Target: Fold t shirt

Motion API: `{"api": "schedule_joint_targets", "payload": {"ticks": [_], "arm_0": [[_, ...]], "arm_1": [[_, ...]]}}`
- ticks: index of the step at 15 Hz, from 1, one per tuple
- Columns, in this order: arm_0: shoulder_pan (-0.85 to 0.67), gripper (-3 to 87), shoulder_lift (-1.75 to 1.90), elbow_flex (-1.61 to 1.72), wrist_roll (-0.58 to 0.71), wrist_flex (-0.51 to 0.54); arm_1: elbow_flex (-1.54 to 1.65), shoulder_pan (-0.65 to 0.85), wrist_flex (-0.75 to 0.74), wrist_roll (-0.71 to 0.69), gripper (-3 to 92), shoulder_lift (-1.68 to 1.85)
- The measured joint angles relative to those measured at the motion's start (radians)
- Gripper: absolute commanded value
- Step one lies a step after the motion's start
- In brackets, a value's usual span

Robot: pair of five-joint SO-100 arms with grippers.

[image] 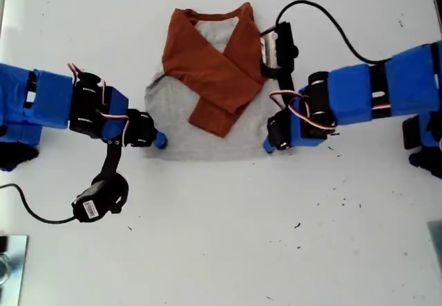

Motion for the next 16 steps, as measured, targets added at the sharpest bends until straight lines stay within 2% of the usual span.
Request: {"api": "schedule_joint_targets", "payload": {"ticks": [2, 5, 8, 11, 13, 14, 16], "arm_0": [[-0.002, -0.3, -0.014, -0.023, 0.003, -0.034], [0.052, -0.3, 0.005, -0.095, 0.029, -0.018], [0.239, -0.3, 0.006, -0.193, 0.012, 0.026], [0.408, -0.3, 0.017, -0.256, -0.067, 0.020], [0.417, -0.3, 0.089, -0.252, -0.066, 0.035], [0.405, -0.3, 0.156, -0.236, -0.046, 0.035], [0.273, -0.3, 0.330, -0.156, 0.028, 0.052]], "arm_1": [[-0.002, 0.000, -0.006, 0.002, 3.2, -0.006], [-0.017, -0.049, 0.023, -0.003, 3.2, 0.071], [-0.095, -0.199, 0.141, -0.031, 3.2, 0.181], [-0.222, -0.353, 0.242, -0.012, 3.2, 0.189], [-0.264, -0.337, 0.253, -0.028, 3.2, 0.210], [-0.265, -0.284, 0.264, -0.060, 3.2, 0.230], [-0.265, -0.106, 0.242, -0.172, 3.3, 0.249]]}}
